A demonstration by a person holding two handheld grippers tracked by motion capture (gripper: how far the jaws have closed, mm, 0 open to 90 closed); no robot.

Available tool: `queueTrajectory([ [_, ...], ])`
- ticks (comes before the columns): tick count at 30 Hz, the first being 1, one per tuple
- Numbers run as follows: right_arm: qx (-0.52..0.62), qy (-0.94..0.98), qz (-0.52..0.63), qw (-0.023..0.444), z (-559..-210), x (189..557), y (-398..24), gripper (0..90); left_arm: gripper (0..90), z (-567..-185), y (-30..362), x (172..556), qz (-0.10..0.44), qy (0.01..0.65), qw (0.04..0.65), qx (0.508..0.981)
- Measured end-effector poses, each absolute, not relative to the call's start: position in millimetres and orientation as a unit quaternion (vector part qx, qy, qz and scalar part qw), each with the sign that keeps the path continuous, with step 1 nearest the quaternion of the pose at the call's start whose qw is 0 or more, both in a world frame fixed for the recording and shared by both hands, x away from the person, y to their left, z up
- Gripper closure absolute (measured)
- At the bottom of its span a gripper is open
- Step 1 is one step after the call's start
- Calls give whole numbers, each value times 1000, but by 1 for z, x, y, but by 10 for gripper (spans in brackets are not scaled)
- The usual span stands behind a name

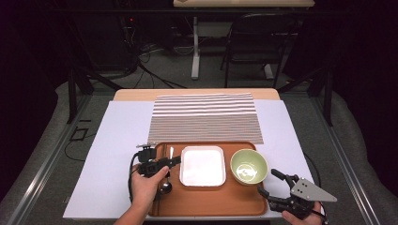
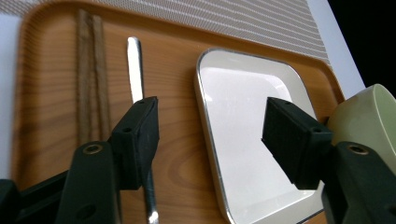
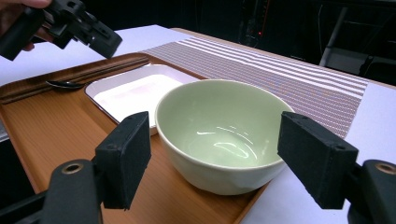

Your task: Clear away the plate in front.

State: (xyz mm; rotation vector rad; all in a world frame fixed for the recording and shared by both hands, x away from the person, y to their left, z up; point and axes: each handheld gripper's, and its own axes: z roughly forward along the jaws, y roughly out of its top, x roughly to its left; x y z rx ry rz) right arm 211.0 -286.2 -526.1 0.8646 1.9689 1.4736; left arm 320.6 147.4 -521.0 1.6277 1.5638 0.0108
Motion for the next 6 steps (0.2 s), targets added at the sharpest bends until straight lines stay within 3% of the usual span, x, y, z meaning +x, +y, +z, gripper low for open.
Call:
queueTrajectory([
  [6,324,727,543,265,-526,211,-286,256,287,-520,160,314,17,623,424,657],
])
